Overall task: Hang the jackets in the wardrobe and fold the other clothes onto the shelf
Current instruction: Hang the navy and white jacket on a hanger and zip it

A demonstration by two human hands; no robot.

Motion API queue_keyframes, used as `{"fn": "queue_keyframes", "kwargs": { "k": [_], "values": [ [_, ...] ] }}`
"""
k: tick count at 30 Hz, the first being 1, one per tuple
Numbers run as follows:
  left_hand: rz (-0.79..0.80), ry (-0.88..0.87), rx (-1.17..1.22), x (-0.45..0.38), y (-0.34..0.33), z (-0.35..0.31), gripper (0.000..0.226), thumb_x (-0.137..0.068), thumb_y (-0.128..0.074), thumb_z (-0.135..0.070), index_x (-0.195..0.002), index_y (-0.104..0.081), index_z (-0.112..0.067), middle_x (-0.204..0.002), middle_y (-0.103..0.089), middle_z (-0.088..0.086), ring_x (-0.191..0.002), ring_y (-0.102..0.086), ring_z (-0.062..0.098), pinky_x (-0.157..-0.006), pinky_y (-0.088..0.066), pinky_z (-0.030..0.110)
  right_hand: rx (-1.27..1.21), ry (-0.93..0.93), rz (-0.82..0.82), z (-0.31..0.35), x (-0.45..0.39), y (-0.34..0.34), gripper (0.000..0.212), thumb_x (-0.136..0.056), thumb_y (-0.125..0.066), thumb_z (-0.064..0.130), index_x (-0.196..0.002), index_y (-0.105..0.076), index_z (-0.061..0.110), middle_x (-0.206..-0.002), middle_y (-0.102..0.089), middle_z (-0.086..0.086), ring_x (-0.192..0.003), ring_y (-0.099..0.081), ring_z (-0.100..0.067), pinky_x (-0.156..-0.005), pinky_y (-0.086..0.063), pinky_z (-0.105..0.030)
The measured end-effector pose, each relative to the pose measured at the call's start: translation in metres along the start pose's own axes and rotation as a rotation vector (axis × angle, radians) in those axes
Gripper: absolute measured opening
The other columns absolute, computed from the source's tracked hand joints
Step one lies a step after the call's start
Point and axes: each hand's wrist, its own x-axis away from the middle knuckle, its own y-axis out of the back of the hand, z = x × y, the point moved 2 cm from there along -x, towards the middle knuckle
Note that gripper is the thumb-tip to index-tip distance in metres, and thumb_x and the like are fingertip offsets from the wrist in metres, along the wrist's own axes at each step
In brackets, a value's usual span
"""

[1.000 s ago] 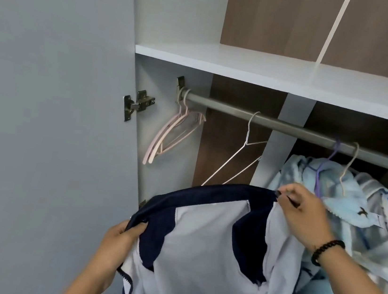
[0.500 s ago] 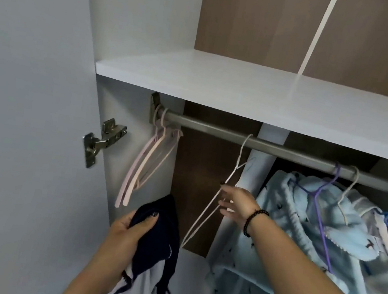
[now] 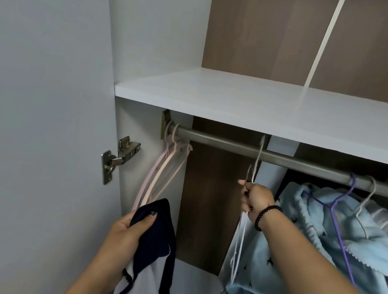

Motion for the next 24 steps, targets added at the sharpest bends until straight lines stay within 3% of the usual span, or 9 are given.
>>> {"fn": "queue_keyframes", "kwargs": {
  "k": [3,6,10,13,16,19,22,24],
  "values": [
    [0.005,0.006,0.000,-0.001,-0.011,0.002,0.025,-0.062,-0.074,-0.036,-0.083,-0.079,-0.024,-0.092,-0.075,0.013,-0.081,-0.073,0.028,-0.057,-0.057,0.027,0.029,0.079,0.037,0.010,0.016,0.009,0.023,-0.101,-0.037,0.012,-0.102,-0.059,0.007,-0.053,-0.037,0.003,-0.032,-0.025,-0.006,-0.031,-0.019,-0.016],
    [0.023,0.004,-0.033,0.003,-0.028,0.005,0.009,-0.078,-0.071,-0.027,-0.079,-0.079,-0.023,-0.089,-0.075,0.012,-0.077,-0.073,0.026,-0.055,-0.056,0.025,0.062,0.136,0.061,0.010,0.040,0.025,0.017,-0.099,-0.042,0.015,-0.095,-0.059,0.011,-0.047,-0.038,0.005,-0.032,-0.025,-0.007,-0.032,-0.018,-0.015],
    [0.015,-0.008,-0.066,0.010,-0.052,0.011,0.015,-0.088,-0.067,-0.022,-0.078,-0.079,-0.022,-0.084,-0.076,0.007,-0.075,-0.073,0.022,-0.055,-0.055,0.024,0.226,0.200,0.083,-0.008,0.080,0.060,0.008,-0.098,-0.048,0.023,-0.093,-0.054,0.025,-0.045,-0.038,0.004,-0.033,-0.029,-0.009,-0.033,-0.023,-0.018],
    [-0.001,-0.020,-0.089,0.019,-0.074,0.016,0.010,-0.089,-0.067,-0.022,-0.085,-0.075,-0.019,-0.081,-0.076,0.006,-0.070,-0.073,0.020,-0.050,-0.054,0.021,0.364,0.275,0.094,-0.020,0.103,0.094,0.015,-0.099,-0.047,0.020,-0.107,-0.056,0.028,-0.040,-0.037,0.006,-0.033,-0.032,-0.007,-0.035,-0.028,-0.019],
    [0.011,-0.035,-0.149,0.026,-0.096,0.019,0.011,-0.090,-0.065,-0.024,-0.090,-0.074,-0.018,-0.081,-0.076,0.006,-0.071,-0.073,0.021,-0.052,-0.054,0.023,0.499,0.322,0.205,-0.025,0.122,0.124,0.022,-0.101,-0.039,0.014,-0.102,-0.058,0.027,-0.040,-0.045,0.001,-0.034,-0.037,-0.010,-0.038,-0.034,-0.021],
    [-0.046,-0.073,-0.235,0.028,-0.110,0.017,0.011,-0.092,-0.063,-0.026,-0.088,-0.073,-0.021,-0.077,-0.076,0.000,-0.071,-0.073,0.019,-0.057,-0.053,0.025,0.674,0.339,0.244,-0.027,0.137,0.148,0.027,-0.100,-0.035,0.007,-0.099,-0.053,0.027,-0.065,-0.068,-0.005,-0.047,-0.051,-0.011,-0.049,-0.041,-0.020],
    [-0.128,-0.093,-0.302,0.034,-0.115,0.014,0.012,-0.092,-0.063,-0.025,-0.085,-0.071,-0.021,-0.081,-0.074,0.000,-0.078,-0.070,0.020,-0.060,-0.051,0.029,0.732,0.384,0.250,-0.025,0.151,0.166,0.035,-0.094,-0.035,-0.006,-0.088,-0.057,0.020,-0.089,-0.066,0.000,-0.067,-0.059,-0.011,-0.057,-0.045,-0.016],
    [-0.157,-0.101,-0.352,0.042,-0.114,0.012,0.012,-0.092,-0.064,-0.021,-0.084,-0.071,-0.016,-0.082,-0.072,0.003,-0.077,-0.068,0.019,-0.058,-0.050,0.027,0.755,0.437,0.267,-0.024,0.162,0.173,0.041,-0.091,-0.036,-0.012,-0.088,-0.058,0.023,-0.091,-0.064,0.000,-0.086,-0.062,-0.015,-0.075,-0.050,-0.019]
  ]
}}
